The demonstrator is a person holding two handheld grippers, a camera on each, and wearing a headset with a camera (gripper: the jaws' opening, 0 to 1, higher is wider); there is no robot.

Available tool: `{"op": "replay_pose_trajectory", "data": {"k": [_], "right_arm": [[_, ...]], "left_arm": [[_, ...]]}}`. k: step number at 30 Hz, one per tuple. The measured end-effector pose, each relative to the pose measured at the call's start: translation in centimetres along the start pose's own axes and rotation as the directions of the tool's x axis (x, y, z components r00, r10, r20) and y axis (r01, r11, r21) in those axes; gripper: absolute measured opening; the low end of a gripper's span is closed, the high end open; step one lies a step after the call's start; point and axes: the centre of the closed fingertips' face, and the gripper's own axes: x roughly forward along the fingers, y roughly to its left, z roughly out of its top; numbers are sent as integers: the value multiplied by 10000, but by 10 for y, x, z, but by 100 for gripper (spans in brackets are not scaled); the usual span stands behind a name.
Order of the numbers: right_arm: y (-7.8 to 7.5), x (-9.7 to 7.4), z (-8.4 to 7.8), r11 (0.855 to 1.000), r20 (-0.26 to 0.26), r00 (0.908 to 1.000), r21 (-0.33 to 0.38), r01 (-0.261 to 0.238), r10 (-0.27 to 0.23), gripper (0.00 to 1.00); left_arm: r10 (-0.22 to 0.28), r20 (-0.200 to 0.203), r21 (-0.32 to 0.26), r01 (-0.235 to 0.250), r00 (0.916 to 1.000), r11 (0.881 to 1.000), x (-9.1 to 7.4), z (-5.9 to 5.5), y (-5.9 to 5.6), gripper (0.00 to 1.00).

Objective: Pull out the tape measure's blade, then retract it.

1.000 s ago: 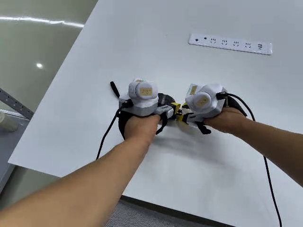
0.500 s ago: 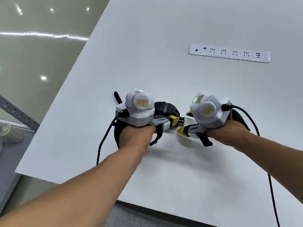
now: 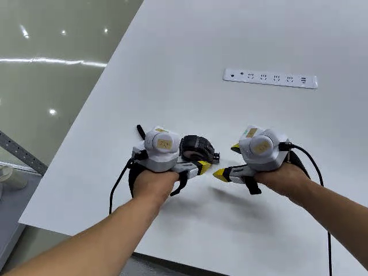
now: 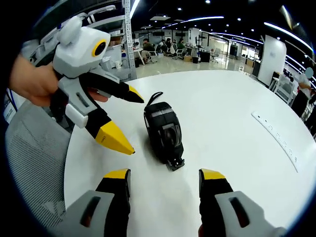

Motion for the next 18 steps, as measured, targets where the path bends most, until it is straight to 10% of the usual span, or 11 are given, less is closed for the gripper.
{"op": "replay_pose_trajectory", "data": {"k": [18], "right_arm": [[18,-49,-11,9907,575,9961,1225,594,-669,68]], "left_arm": [[43,99,545,-49,9999,9985,-39,-18,5,85]]}}
